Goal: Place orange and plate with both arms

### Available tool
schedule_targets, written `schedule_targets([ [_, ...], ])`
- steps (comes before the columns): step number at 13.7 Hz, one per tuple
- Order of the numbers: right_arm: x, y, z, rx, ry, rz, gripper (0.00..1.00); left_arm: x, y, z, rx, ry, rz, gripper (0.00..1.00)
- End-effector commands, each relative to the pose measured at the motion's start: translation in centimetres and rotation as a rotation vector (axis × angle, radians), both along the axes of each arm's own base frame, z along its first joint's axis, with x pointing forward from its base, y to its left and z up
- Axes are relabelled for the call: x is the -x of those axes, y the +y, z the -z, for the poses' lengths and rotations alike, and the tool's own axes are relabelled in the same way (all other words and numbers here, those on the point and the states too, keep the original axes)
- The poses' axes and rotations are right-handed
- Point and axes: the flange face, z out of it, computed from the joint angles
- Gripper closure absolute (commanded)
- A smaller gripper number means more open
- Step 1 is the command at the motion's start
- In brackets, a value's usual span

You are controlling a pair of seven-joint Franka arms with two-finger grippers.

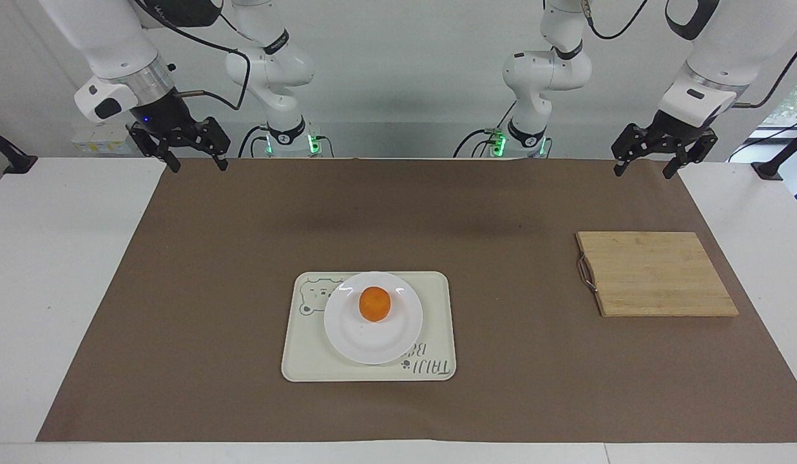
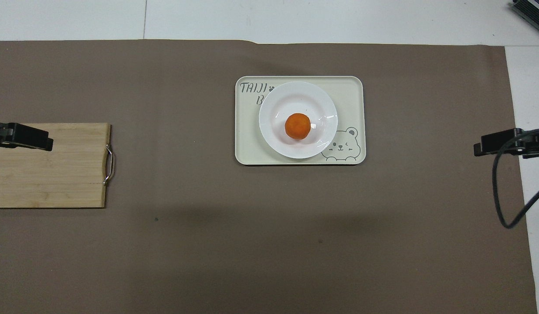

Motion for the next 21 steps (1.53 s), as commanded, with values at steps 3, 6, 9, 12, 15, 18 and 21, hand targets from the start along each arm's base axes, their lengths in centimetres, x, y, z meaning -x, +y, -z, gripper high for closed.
schedule_targets([
  [3, 0.7, 0.3, 0.0, 0.036, 0.005, -0.036, 0.0, 0.1, 0.2, -0.6, -0.008, 0.006, -0.007, 0.0],
  [6, 0.7, 0.4, -0.2, 0.032, 0.011, -0.04, 0.0, 0.1, 0.2, -0.6, -0.008, 0.006, -0.007, 0.0],
  [9, 0.9, 0.7, -1.0, 0.028, 0.012, -0.045, 0.0, 0.1, 0.2, -0.6, -0.008, 0.004, -0.007, 0.0],
  [12, 1.0, 0.8, -1.1, 0.027, 0.01, -0.045, 0.0, 0.1, 0.2, -0.6, -0.008, 0.006, -0.007, 0.0],
  [15, 1.0, 0.8, -0.9, 0.025, 0.015, -0.046, 0.0, 0.1, 0.2, -0.6, -0.008, 0.006, -0.007, 0.0],
  [18, 0.7, 0.6, -1.0, 0.032, 0.001, -0.042, 0.0, 0.1, 0.2, -0.6, -0.008, 0.004, -0.007, 0.0],
  [21, 0.7, 0.5, -1.6, 0.025, 0.026, -0.033, 0.0, 0.1, 0.2, -0.6, -0.008, 0.006, -0.007, 0.0],
])
